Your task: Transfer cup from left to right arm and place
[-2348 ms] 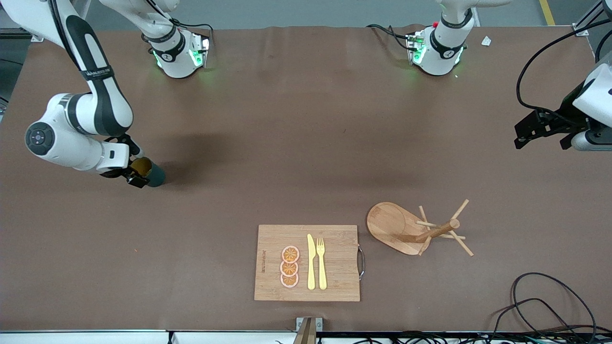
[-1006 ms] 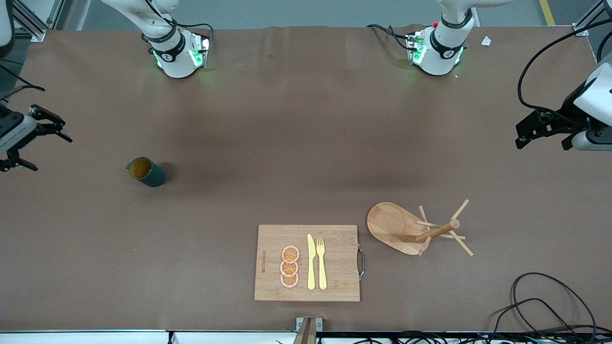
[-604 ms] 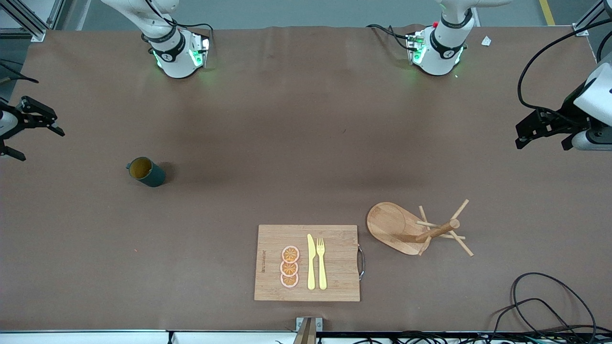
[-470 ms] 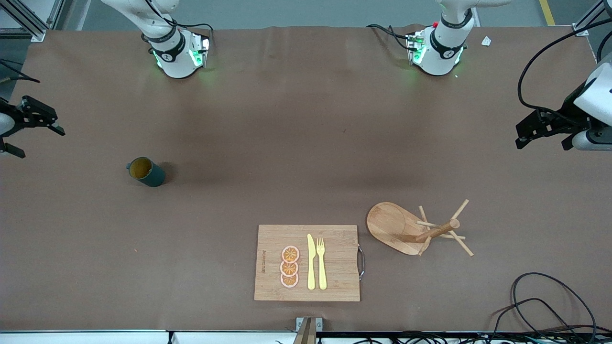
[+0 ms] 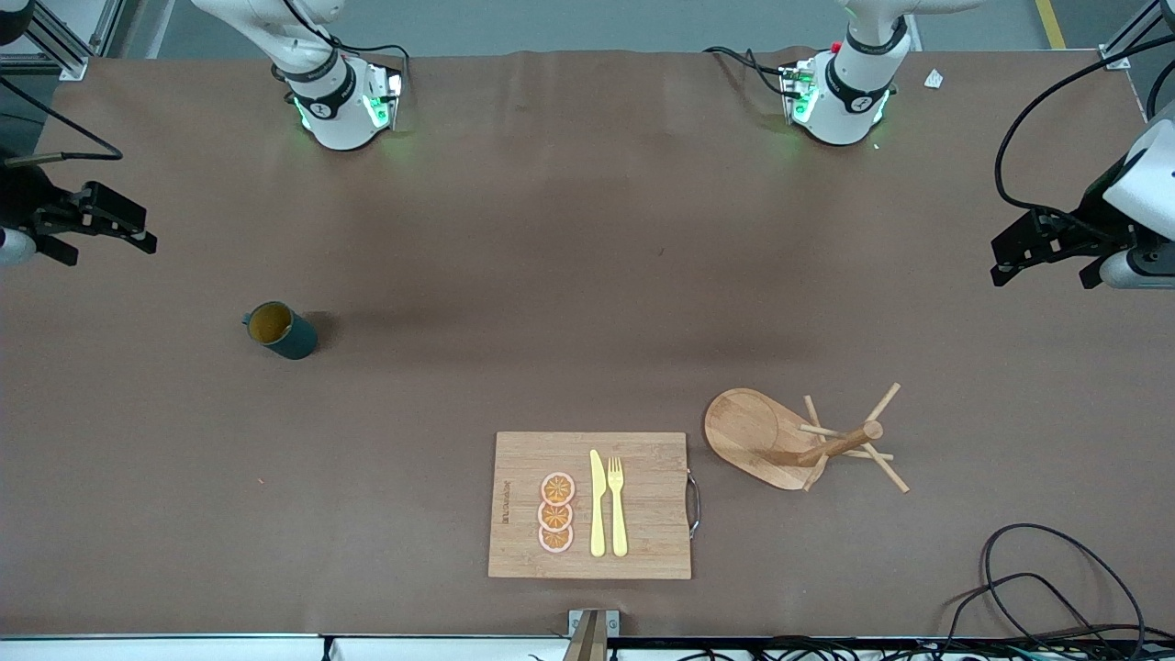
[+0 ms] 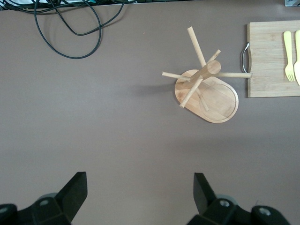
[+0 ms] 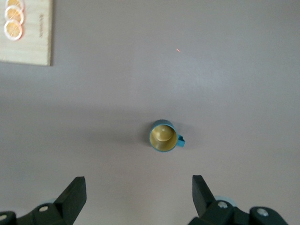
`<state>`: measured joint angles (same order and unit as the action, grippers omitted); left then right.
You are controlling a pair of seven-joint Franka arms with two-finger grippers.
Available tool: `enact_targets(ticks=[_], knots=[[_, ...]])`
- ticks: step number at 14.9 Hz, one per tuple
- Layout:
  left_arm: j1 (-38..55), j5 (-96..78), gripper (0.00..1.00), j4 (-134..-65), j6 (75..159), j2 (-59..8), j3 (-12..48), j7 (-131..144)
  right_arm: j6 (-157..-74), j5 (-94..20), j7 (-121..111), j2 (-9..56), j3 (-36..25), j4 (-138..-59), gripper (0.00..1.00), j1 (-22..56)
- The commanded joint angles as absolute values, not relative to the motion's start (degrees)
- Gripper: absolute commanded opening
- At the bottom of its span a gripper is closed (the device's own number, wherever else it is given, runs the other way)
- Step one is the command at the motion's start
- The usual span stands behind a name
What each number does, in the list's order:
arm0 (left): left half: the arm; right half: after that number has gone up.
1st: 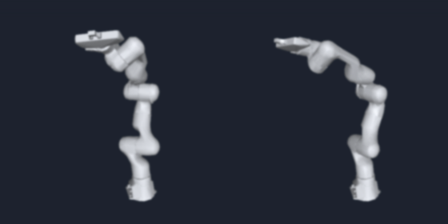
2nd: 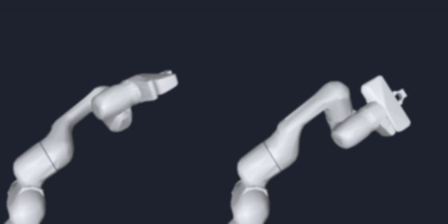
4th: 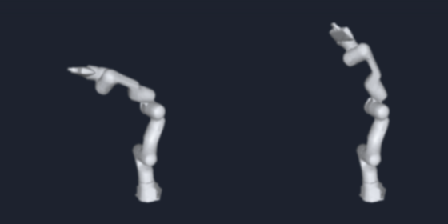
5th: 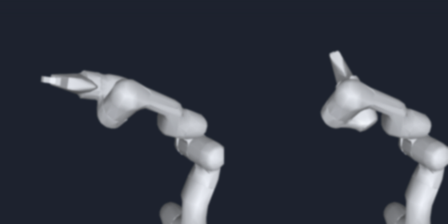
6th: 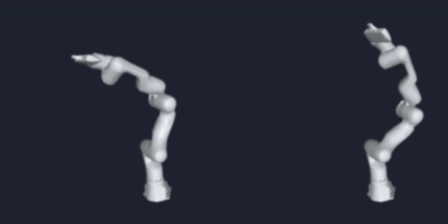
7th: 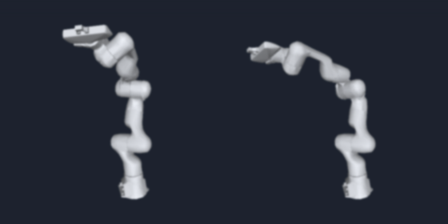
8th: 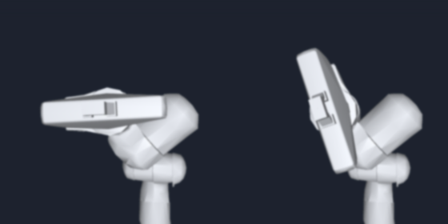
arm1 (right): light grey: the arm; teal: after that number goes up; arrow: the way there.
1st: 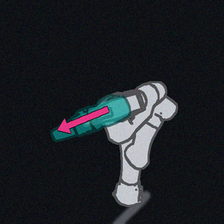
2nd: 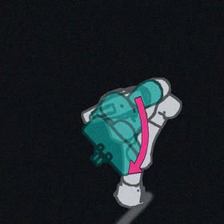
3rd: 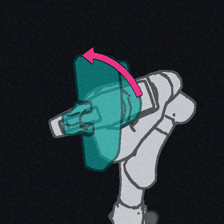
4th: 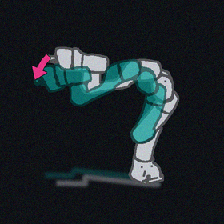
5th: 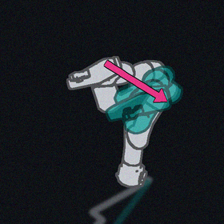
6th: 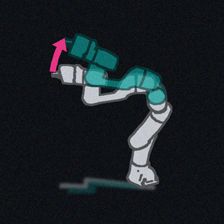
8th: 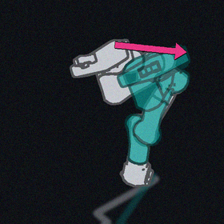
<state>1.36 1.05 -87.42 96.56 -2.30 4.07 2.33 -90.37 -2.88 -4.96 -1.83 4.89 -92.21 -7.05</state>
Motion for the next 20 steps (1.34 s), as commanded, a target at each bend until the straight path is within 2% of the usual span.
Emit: enact_targets(ticks=[1,20], knots=[[1.32,1.93,1.00,-87.45,96.94,-1.58,4.04,1.32,-89.56,-0.88,0.79,-2.72,4.92,-91.76,1.00,-7.21],[1.23,1.93,1.00,-87.36,97.03,-1.76,4.04,1.32,-90.62,0.53,-7.65,-2.02,4.13,-89.91,1.00,-11.68]])
